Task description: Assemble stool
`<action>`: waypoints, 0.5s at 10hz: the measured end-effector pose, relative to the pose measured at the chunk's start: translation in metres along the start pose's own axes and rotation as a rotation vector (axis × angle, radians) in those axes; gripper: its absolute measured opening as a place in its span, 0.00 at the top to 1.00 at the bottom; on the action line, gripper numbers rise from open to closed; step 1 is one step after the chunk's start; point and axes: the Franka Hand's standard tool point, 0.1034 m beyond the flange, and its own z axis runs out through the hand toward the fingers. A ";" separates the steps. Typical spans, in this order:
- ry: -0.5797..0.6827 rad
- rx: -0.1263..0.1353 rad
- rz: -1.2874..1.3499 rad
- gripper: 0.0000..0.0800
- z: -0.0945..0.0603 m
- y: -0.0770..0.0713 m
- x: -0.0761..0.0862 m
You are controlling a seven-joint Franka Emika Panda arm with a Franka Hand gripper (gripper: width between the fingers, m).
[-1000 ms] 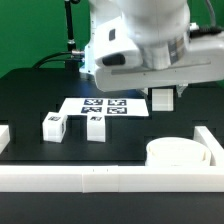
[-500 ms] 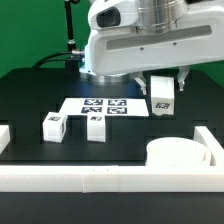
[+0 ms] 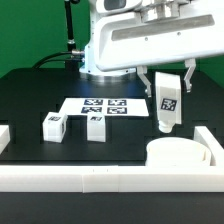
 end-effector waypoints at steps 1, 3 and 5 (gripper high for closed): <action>0.085 -0.002 -0.008 0.59 0.002 0.001 -0.006; 0.040 -0.004 -0.008 0.59 0.004 0.001 -0.010; 0.052 -0.001 -0.039 0.59 0.020 0.000 -0.008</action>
Offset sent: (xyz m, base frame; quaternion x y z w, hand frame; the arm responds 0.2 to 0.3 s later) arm 0.0000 0.0000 0.0000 0.0000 0.0000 0.0000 1.0000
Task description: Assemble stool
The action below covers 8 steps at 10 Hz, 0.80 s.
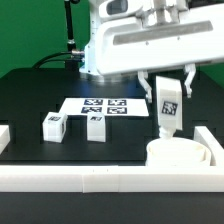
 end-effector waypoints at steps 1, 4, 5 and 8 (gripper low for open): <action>0.005 0.012 -0.005 0.59 0.011 -0.009 0.007; 0.011 0.022 -0.013 0.59 0.019 -0.016 0.013; 0.010 0.022 -0.013 0.59 0.020 -0.016 0.013; 0.007 0.020 -0.022 0.59 0.024 -0.014 0.008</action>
Offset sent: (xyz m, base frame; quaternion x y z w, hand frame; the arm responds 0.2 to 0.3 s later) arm 0.0000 0.0000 0.0000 0.0000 0.0000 0.0000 1.0000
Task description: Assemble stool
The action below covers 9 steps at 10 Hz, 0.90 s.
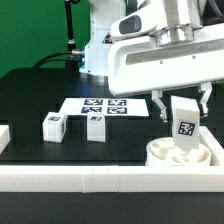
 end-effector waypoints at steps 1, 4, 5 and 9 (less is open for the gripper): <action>0.000 0.000 -0.003 0.59 0.001 0.000 -0.001; -0.007 -0.002 -0.003 0.59 0.004 0.001 -0.005; -0.010 -0.003 -0.003 0.59 0.004 0.002 -0.008; 0.066 -0.011 -0.004 0.59 0.009 0.007 -0.016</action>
Offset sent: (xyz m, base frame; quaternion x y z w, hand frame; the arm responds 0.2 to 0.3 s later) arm -0.0074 -0.0007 -0.0053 0.0024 0.0069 0.0032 1.0000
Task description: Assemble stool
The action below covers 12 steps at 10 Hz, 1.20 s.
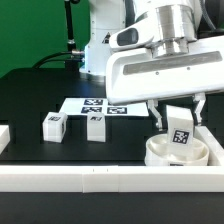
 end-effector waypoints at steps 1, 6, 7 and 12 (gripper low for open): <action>0.040 -0.001 -0.002 0.59 0.000 0.000 -0.001; 0.046 -0.001 -0.008 0.36 0.001 0.000 -0.002; 0.020 0.002 -0.010 0.23 0.000 -0.001 0.002; -0.011 0.007 -0.017 0.19 -0.025 -0.004 0.032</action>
Offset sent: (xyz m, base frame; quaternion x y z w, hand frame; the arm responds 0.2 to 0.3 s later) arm 0.0000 0.0000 0.0000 0.0000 0.0000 0.0000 1.0000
